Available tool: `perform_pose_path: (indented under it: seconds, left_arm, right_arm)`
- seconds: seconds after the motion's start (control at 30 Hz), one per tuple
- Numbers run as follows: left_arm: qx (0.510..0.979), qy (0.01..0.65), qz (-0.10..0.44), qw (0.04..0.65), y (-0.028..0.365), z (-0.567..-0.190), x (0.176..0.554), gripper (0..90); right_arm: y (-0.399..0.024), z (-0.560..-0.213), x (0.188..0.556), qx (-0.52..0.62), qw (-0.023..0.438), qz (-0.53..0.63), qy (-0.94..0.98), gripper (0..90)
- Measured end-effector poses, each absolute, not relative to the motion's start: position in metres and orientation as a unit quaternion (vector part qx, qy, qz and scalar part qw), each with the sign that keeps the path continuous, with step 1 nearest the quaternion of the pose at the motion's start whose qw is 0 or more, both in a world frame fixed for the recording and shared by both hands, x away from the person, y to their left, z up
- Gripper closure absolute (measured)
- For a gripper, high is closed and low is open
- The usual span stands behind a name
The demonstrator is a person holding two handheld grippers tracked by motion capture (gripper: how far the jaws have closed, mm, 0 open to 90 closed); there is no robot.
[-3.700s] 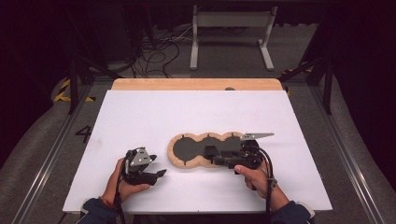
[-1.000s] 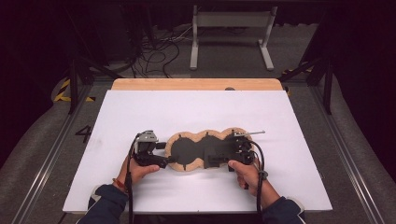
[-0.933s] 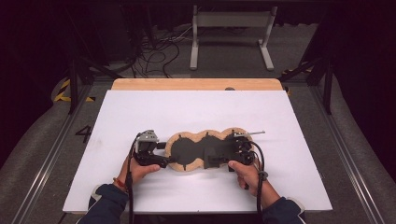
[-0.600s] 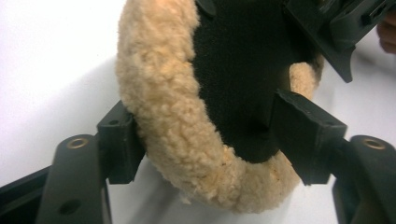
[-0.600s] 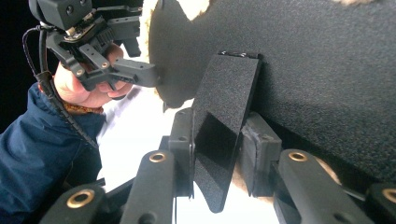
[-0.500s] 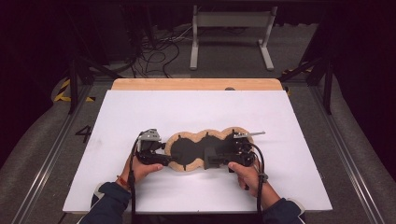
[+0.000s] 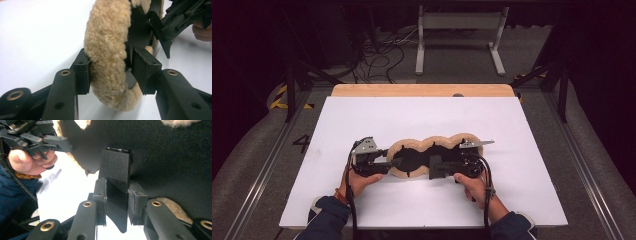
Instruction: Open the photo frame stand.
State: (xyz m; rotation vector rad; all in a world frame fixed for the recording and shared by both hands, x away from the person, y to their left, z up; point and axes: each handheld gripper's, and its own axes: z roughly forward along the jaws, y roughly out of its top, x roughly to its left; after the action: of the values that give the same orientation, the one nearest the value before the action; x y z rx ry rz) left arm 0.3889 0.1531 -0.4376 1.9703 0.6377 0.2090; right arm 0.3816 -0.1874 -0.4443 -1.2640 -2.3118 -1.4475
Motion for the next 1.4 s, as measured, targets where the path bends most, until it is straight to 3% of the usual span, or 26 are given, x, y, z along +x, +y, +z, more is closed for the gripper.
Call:
perform_pose_path:
  seconds: [0.8,1.4]
  left_arm:
    - [0.835,0.21,0.114,0.496,0.154,-0.434,0.363,61.1]
    - [0.846,0.179,0.121,0.488,0.152,-0.43,0.346,62.4]
  right_arm:
    - [-0.186,-0.442,0.362,-0.4,0.019,-0.472,-0.786,69.6]
    - [-0.2,-0.431,0.348,-0.391,-0.007,-0.463,-0.795,75.4]
